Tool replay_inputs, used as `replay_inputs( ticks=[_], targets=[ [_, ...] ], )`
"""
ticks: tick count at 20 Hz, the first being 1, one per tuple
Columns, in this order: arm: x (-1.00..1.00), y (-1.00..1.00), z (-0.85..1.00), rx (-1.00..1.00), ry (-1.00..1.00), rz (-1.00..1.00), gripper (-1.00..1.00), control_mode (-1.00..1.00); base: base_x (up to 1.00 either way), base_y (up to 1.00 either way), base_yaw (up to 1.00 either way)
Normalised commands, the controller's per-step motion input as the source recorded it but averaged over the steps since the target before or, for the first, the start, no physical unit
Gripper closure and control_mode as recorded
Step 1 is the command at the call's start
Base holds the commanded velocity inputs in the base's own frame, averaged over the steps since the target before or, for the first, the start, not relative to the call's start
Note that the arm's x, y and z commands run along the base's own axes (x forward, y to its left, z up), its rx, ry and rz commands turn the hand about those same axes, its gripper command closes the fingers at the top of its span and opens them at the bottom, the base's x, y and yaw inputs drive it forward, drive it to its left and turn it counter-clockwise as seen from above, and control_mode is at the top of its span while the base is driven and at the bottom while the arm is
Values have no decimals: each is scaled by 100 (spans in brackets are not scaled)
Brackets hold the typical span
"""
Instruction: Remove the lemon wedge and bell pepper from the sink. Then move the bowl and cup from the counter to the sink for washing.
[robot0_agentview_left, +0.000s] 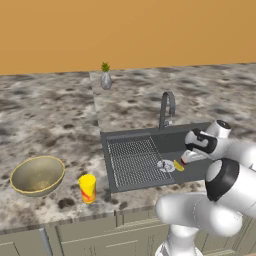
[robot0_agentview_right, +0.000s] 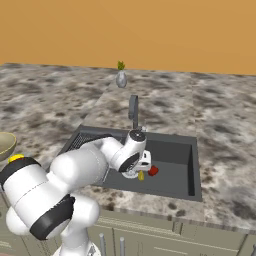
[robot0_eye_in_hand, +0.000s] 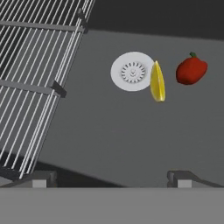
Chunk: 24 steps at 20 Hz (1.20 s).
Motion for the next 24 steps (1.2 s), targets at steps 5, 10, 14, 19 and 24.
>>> replay_inputs(
  ticks=[5,10,14,19,24],
  targets=[
    [7,-1,-10,0,1,0,-100,-100,0,0,0],
    [5,0,-10,0,0,0,-100,-100,0,0,0],
    [4,-2,-11,0,-5,0,-100,-100,0,0,0],
    [6,-4,-9,0,-7,-3,-100,-100,0,0,0],
    [2,-1,-6,-2,-8,-7,-100,-100,0,0,0]
  ],
)
